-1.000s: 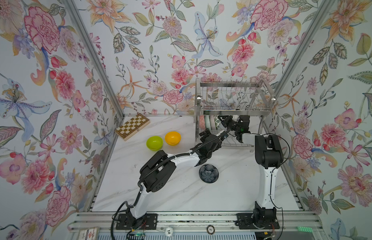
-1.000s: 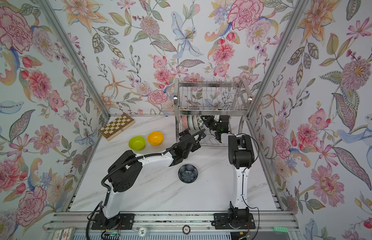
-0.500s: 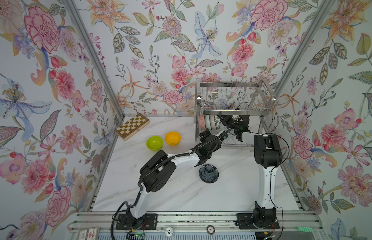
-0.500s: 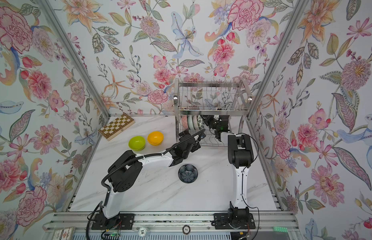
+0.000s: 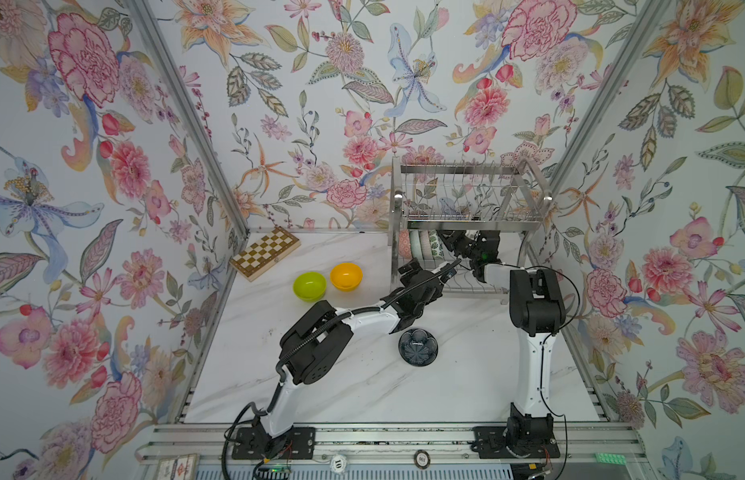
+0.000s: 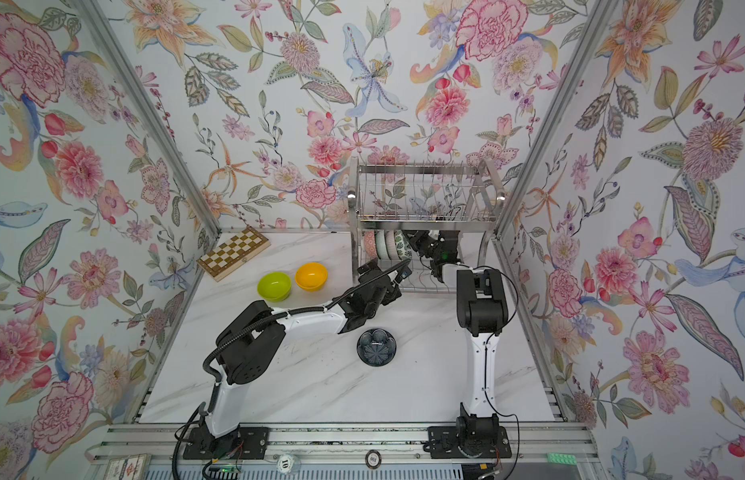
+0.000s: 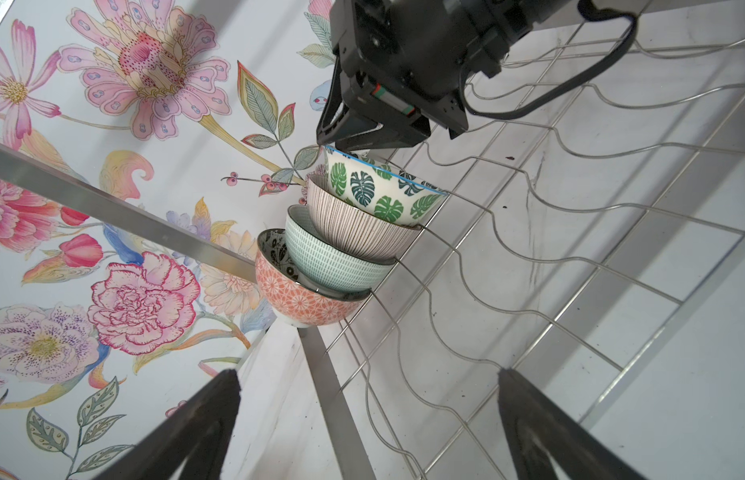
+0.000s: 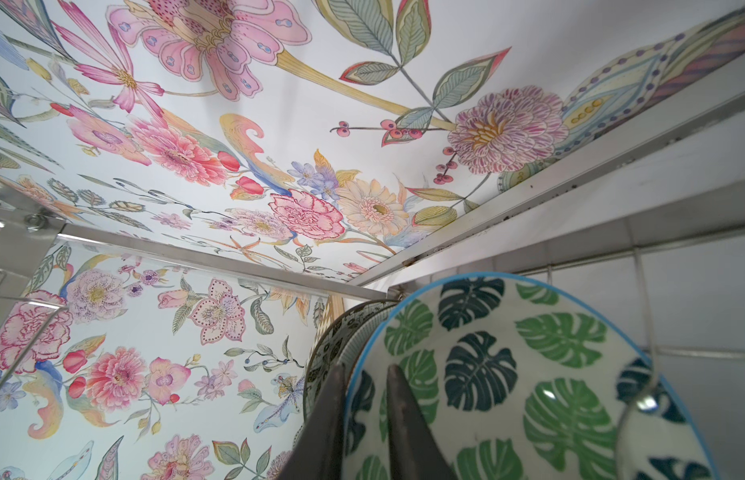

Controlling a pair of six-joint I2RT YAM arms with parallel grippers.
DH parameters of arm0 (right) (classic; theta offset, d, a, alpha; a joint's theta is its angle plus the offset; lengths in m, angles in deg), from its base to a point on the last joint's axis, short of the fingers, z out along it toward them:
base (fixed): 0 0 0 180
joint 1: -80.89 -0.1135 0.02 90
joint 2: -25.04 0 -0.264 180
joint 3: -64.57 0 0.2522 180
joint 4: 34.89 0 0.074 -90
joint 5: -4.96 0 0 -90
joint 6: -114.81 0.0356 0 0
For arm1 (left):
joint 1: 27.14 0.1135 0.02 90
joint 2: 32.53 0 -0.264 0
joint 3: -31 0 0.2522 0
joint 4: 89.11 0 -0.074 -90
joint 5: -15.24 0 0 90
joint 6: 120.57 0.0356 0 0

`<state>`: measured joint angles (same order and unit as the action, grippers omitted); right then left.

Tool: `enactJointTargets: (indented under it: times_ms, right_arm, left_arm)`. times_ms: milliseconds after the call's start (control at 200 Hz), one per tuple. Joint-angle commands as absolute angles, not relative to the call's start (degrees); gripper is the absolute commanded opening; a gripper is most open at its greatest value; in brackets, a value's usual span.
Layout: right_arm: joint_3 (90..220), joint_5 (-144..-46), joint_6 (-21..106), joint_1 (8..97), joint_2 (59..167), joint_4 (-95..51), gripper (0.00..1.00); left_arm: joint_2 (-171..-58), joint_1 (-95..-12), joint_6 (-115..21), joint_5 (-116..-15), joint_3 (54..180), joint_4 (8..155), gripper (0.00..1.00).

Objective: Load the bowls into the dish rack
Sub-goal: 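Open right gripper and release the green-leaf bowl in the rack, then lower left gripper onto the dark patterned bowl rim while right gripper withdraws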

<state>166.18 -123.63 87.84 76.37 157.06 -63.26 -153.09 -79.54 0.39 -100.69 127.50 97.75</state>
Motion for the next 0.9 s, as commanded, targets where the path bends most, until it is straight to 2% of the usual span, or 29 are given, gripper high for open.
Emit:
enactJointTargets:
  times_ms: [0, 595, 896]
  right_arm:
    - [166.5, -123.8, 87.8, 76.3, 156.8, -62.4, 0.20]
    - [156.4, -121.8, 86.4, 76.6, 149.1, -63.9, 0.24]
    - [147.2, -119.2, 85.4, 76.4, 141.5, -66.0, 0.31]
  left_arm:
    - [-150.9, -79.3, -1.0, -101.6, 126.5, 98.1, 0.99]
    - [-144.9, -79.3, -8.9, -100.5, 120.5, 97.1, 0.99]
    - [-137.6, -79.3, -16.6, -98.8, 113.7, 96.7, 0.99]
